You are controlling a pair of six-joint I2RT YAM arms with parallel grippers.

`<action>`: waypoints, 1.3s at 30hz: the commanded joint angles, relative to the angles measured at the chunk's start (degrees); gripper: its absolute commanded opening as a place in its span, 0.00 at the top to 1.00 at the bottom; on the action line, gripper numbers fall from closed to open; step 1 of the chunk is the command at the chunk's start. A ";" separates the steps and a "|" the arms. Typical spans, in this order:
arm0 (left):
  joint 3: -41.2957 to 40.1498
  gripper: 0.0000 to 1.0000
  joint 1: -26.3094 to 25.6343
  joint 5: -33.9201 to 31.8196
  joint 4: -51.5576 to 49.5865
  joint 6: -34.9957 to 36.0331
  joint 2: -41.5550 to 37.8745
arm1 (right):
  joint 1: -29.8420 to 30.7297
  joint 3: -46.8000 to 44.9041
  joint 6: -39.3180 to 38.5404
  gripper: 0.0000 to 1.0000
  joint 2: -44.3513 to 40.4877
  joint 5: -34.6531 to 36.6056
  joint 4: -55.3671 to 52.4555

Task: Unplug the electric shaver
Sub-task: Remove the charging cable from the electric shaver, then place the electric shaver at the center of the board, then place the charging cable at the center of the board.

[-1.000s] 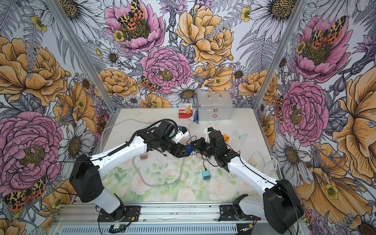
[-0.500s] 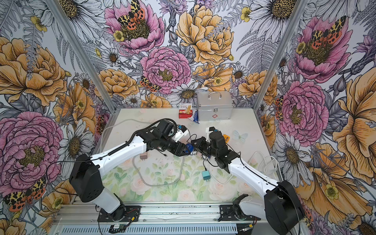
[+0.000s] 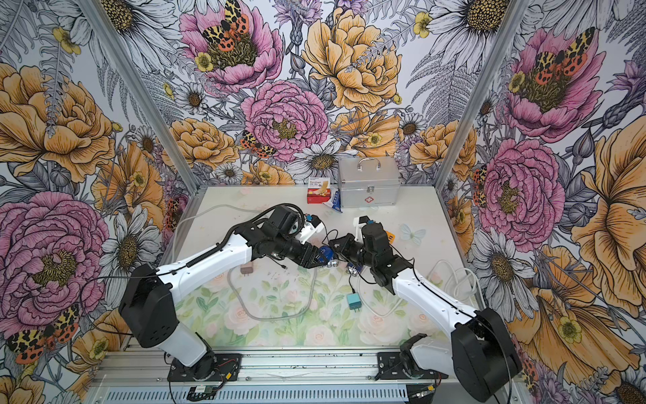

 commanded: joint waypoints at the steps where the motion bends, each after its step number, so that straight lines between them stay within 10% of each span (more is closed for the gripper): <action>1: 0.98 0.59 -0.71 3.13 -5.99 4.26 0.70 | -1.74 3.72 -3.47 1.00 1.61 0.84 0.90; 17: 3.57 0.61 -1.06 6.88 -9.59 7.02 3.15 | -3.41 4.15 -5.51 1.00 0.77 3.30 -1.02; 30: -2.20 0.60 6.22 -25.51 -6.96 -9.71 -0.46 | -2.04 2.58 -17.83 1.00 6.27 -1.47 -10.35; 39: -2.56 0.60 13.88 -31.79 0.63 -21.64 3.94 | 3.10 4.80 -27.75 0.99 11.11 6.57 -19.69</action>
